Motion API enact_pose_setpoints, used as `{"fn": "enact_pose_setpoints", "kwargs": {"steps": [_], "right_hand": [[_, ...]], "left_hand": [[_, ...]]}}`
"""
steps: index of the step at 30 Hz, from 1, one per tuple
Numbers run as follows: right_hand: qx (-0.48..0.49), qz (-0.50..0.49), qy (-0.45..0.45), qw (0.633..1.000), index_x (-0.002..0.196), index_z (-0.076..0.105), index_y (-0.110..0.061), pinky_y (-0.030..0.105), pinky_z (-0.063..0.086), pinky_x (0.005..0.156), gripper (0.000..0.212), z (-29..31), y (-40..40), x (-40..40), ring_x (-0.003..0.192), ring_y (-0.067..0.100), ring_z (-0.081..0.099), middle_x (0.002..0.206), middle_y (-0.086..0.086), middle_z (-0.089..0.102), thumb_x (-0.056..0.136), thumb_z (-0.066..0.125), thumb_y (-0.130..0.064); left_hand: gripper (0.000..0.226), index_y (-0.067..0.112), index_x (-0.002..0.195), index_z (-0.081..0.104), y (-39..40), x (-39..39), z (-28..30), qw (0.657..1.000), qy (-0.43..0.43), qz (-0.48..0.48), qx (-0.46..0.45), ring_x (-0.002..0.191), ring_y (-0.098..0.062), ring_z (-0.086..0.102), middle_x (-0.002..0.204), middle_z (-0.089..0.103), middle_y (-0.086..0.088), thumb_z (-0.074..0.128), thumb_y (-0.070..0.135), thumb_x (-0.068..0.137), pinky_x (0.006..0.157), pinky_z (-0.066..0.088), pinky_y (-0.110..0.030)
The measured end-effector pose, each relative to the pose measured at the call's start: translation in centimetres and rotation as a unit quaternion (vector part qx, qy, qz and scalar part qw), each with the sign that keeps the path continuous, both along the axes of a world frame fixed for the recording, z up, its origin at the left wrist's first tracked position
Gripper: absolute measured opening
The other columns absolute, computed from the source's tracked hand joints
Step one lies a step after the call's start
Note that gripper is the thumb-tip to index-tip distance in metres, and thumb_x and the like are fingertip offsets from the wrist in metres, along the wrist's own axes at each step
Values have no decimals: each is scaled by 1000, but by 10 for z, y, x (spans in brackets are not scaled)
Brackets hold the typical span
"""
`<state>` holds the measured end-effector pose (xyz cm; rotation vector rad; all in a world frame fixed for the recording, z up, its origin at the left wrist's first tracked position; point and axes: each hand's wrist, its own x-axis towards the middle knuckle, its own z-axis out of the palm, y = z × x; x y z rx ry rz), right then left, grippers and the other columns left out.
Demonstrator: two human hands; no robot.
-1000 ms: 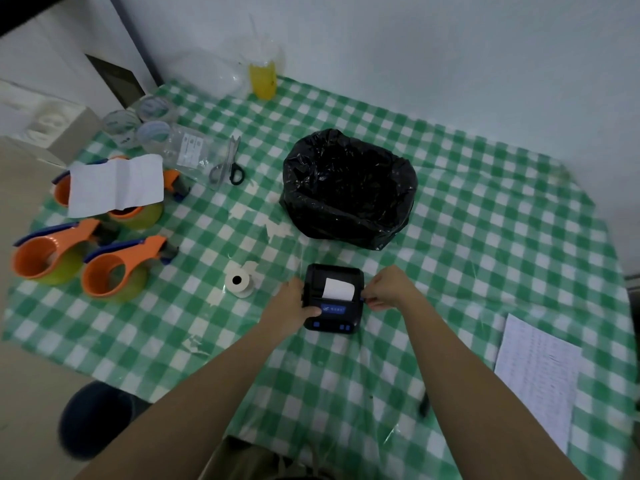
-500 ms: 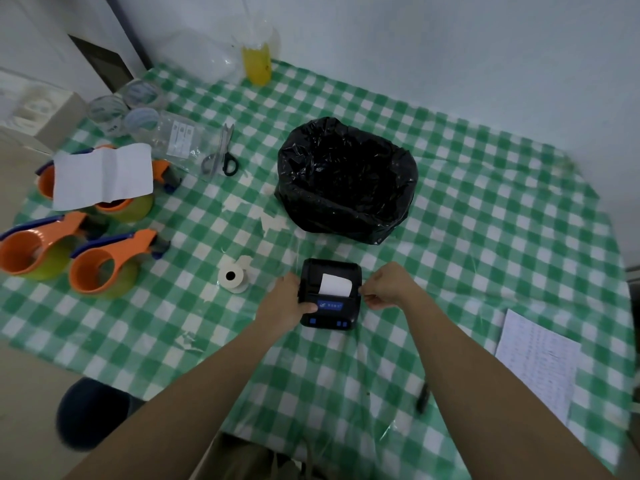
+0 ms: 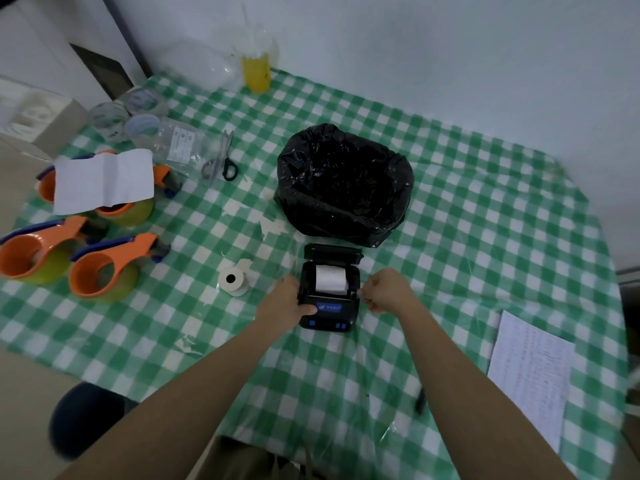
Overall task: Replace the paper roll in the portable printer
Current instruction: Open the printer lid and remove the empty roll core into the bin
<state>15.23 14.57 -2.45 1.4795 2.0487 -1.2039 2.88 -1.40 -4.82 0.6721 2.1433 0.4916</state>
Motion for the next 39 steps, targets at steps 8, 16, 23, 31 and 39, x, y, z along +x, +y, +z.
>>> {"fn": "enact_pose_setpoints", "kwargs": {"steps": [8,16,23,31,39], "right_hand": [[174,-41,125,976,118,58,-10,34,39,93,45,-28,-60,-5,109,28,46,114,14,51,81,69,-31],[209,10,231,950,81,61,-7,29,42,75,13,-2,-55,0,85,17,48,94,7,57,84,65,-19],[186,-129,397,889,86,59,-15,11,42,53,7,82,-37,-30,55,1,49,69,-8,57,90,59,-20],[262,-121,380,879,100,62,-9,23,45,73,16,101,17,-107,80,14,55,89,2,65,92,53,-20],[98,-26,296,950,135,45,-12,30,42,102,40,64,4,-109,111,15,52,119,3,57,95,47,-14]], "left_hand": [[50,8,117,44,0,1,6,1000,2,-9,-5,107,-28,57,120,55,-14,70,29,80,87,49,-42],[42,11,131,41,-9,-12,25,999,8,0,45,97,-25,60,121,60,-10,51,25,93,83,51,-39],[28,15,122,52,-2,-39,59,984,61,55,155,85,-18,56,112,61,-4,45,22,95,70,45,-31],[26,13,118,54,2,-57,66,980,90,74,161,84,-20,55,112,62,-9,44,21,95,70,42,-30],[51,11,132,46,-33,-71,38,983,184,6,7,126,-35,41,136,45,-17,60,31,87,100,41,-44]]}}
